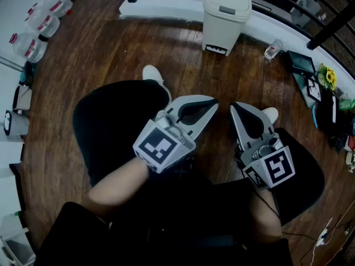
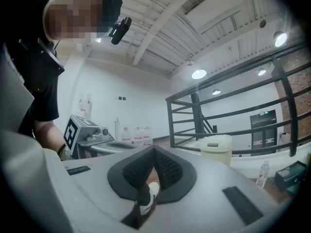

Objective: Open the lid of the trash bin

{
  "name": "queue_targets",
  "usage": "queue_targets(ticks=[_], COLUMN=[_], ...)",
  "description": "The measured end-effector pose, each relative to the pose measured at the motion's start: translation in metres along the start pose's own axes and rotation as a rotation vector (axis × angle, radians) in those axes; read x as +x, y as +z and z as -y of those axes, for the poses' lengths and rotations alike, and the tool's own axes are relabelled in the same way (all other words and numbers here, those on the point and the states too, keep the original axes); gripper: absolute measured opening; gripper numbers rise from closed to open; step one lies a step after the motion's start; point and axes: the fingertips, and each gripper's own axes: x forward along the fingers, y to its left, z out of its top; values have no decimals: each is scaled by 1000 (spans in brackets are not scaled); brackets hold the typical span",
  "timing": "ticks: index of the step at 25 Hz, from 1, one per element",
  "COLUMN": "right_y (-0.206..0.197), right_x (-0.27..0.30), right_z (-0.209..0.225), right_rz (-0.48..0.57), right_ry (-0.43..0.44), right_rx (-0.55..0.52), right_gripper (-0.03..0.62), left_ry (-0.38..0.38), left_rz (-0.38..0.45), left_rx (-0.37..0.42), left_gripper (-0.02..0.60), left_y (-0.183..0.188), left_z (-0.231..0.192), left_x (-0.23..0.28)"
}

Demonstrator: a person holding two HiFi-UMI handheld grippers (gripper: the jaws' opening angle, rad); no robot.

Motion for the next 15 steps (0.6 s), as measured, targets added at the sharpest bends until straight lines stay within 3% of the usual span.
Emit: queue_targets(ticks=[11, 15], right_y=[20, 26], right_x=[59, 79], right_z=[68, 97], right_rz=[-11, -24], right_ry=[-20, -34], right_rx=[-3, -24], right_gripper=[5, 5], left_ry=[11, 17], left_rz=[2, 23], left_rx=[-34, -93], left_gripper=[41, 41], left_y=[21, 35], left_z=[-61, -86], left_x=[65, 86])
